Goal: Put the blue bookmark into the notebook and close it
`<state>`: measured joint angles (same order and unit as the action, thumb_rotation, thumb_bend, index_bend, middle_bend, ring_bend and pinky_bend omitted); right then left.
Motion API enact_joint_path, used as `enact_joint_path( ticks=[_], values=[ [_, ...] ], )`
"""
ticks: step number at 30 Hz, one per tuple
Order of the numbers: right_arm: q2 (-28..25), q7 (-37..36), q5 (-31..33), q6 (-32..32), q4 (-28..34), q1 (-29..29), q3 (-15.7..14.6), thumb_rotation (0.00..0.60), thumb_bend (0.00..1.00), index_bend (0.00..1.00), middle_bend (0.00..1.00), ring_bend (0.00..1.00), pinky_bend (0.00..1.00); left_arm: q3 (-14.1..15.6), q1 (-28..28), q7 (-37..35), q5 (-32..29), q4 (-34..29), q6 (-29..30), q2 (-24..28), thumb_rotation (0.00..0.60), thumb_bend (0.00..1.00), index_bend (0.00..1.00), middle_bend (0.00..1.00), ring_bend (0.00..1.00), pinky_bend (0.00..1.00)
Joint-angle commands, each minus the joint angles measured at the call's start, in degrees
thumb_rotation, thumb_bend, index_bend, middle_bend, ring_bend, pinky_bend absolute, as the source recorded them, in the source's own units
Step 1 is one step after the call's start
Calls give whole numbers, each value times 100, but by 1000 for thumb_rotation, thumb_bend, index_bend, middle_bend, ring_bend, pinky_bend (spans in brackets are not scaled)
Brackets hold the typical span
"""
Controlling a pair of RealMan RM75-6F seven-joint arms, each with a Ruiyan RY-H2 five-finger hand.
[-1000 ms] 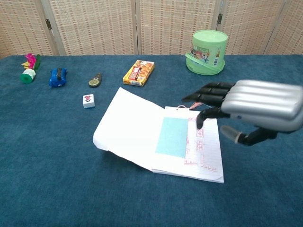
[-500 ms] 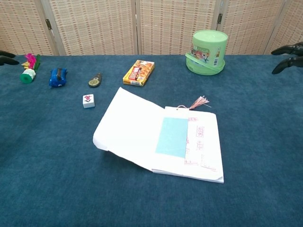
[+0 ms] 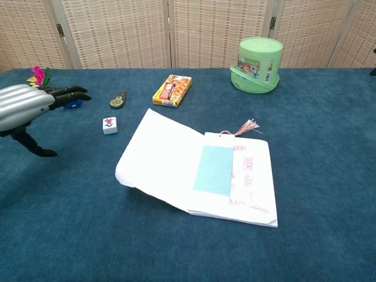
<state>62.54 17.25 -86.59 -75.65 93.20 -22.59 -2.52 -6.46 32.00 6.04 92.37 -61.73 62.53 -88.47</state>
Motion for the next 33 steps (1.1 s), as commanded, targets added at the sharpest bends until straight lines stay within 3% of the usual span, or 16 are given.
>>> enact_joint_path(
  ticks=[1, 11, 17, 33],
  values=[
    [-5, -84, -11, -39, -46, 56, 46, 600, 303, 168, 0, 0, 0, -19, 144, 12, -85, 82, -76, -200, 600, 140, 37, 14, 127, 182],
    [-40, -268, -40, -91, -151, 172, 202, 600, 299, 168, 0, 0, 0, 10, 419, -5, -160, -438, -146, -497, 600, 140, 38, 14, 127, 182],
    [-98, -375, 3, -157, -198, 272, 298, 600, 298, 168, 0, 0, 0, -40, 567, 53, -246, -1087, -177, -561, 600, 140, 38, 14, 127, 182],
    [-241, -553, 54, -309, -225, 462, 513, 600, 297, 168, 0, 0, 0, -472, 1110, 713, -489, -2237, -229, -943, 600, 140, 38, 14, 123, 182]
  ],
)
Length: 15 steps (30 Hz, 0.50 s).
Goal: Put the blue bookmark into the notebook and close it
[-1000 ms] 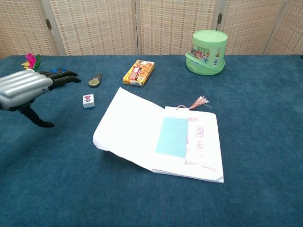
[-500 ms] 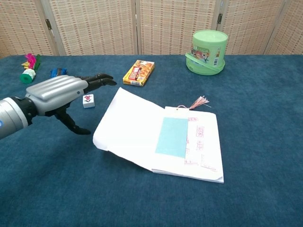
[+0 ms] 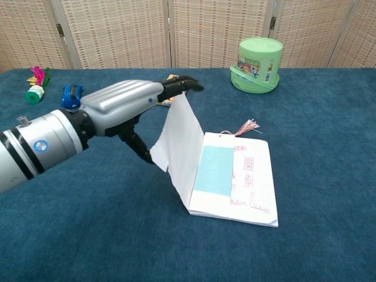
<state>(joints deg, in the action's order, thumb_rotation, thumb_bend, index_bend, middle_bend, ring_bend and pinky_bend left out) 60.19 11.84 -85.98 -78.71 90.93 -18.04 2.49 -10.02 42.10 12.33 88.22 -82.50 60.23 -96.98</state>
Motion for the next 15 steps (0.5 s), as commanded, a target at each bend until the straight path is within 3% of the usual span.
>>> enact_joint_path(
  ticks=[1, 8, 15],
  values=[
    [-9, -24, -15, -8, 1, 12, 19, 600, 297, 168, 0, 0, 0, -160, 132, 106, -103, -233, 1, -112, 600, 140, 38, 14, 122, 182],
    [-44, -110, -91, -102, 0, 70, 79, 600, 292, 168, 0, 0, 0, -399, 422, 489, -436, -623, -190, -326, 600, 140, 39, 14, 119, 182],
    [-93, -211, -91, -129, -7, 160, 92, 600, 287, 168, 0, 0, 0, -317, 639, 931, -747, -634, -434, -618, 600, 140, 39, 14, 119, 182]
  ],
)
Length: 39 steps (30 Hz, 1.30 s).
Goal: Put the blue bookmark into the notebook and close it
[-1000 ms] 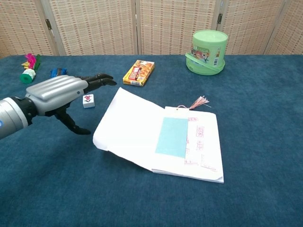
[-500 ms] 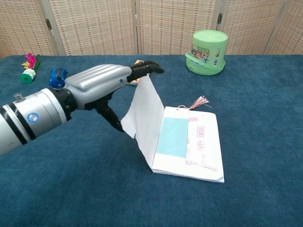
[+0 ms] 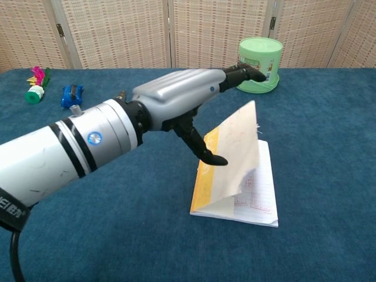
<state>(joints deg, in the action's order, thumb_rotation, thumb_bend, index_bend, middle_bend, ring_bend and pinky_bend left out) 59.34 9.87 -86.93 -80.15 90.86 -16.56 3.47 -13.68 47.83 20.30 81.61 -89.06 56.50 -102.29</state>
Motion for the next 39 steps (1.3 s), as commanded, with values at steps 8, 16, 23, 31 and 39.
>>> enact_joint_path(
  ticks=[8, 16, 23, 31, 39],
  values=[
    [-92, -68, -15, 266, -5, 27, -104, 600, 290, 168, 0, 0, 0, 85, -250, -47, -237, -103, 337, 366, 600, 140, 41, 14, 119, 182],
    [-72, -151, -147, 320, -102, 127, -248, 600, 324, 65, 0, 0, 0, 356, -882, -190, -230, -64, 915, 1373, 600, 140, 61, 14, 119, 182],
    [3, -410, -224, 91, -284, 382, -368, 600, 337, 26, 0, 0, 1, 636, -1530, -469, -395, -219, 1332, 2224, 600, 140, 63, 14, 119, 182],
    [-116, -804, -442, -309, -325, 748, -555, 600, 339, 0, 0, 0, 40, 866, -2365, -986, -504, -283, 2060, 2921, 600, 140, 64, 14, 119, 181],
    [-171, -864, -532, -574, -291, 1101, -724, 600, 340, 0, 0, 0, 40, 1233, -3306, -1174, -474, -469, 2920, 3223, 600, 140, 69, 14, 119, 182]
  ],
)
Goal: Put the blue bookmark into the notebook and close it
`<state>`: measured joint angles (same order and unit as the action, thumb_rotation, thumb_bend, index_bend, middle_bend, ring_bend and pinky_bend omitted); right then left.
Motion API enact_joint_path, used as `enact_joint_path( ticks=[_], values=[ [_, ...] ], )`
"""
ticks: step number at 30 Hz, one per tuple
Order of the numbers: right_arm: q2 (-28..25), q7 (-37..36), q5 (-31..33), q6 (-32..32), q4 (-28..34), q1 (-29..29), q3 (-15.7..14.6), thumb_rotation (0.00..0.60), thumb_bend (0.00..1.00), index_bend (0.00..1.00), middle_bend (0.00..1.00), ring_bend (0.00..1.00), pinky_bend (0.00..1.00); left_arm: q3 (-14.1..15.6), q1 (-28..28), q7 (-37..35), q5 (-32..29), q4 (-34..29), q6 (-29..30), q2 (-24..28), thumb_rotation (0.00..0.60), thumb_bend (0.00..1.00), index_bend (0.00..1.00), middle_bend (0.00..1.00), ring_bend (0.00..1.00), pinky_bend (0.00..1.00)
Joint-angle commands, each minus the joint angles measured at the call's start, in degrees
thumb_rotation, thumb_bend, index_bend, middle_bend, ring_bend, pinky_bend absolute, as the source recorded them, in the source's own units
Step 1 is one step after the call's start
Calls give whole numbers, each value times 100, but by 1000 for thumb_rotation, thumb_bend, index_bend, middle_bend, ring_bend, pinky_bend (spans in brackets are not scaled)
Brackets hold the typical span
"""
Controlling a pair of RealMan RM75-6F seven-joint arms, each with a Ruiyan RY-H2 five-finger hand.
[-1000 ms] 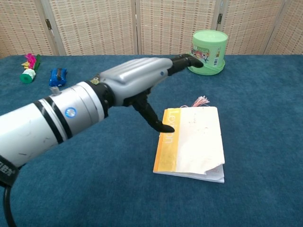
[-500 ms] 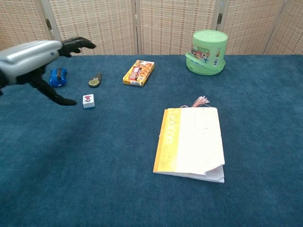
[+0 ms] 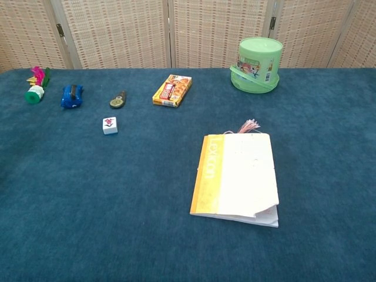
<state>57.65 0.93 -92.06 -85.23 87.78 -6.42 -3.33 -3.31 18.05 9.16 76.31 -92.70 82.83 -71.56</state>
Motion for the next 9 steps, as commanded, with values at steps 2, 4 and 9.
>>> enact_joint_path(
  ticks=[2, 4, 9],
  values=[
    [10, 91, -1, -139, 42, 187, -66, 600, 340, 0, 0, 0, 40, 331, -565, -27, 197, -151, 553, 200, 600, 140, 71, 14, 119, 182],
    [18, 165, 23, -205, 69, 260, -63, 600, 340, 0, 0, 0, 40, 401, -715, -21, 298, -170, 718, 227, 600, 140, 73, 14, 119, 182],
    [66, 202, -16, -308, 84, 354, -45, 600, 340, 0, 0, 0, 40, 536, -1029, -67, 537, -216, 1020, 327, 600, 140, 74, 15, 119, 182]
  ],
)
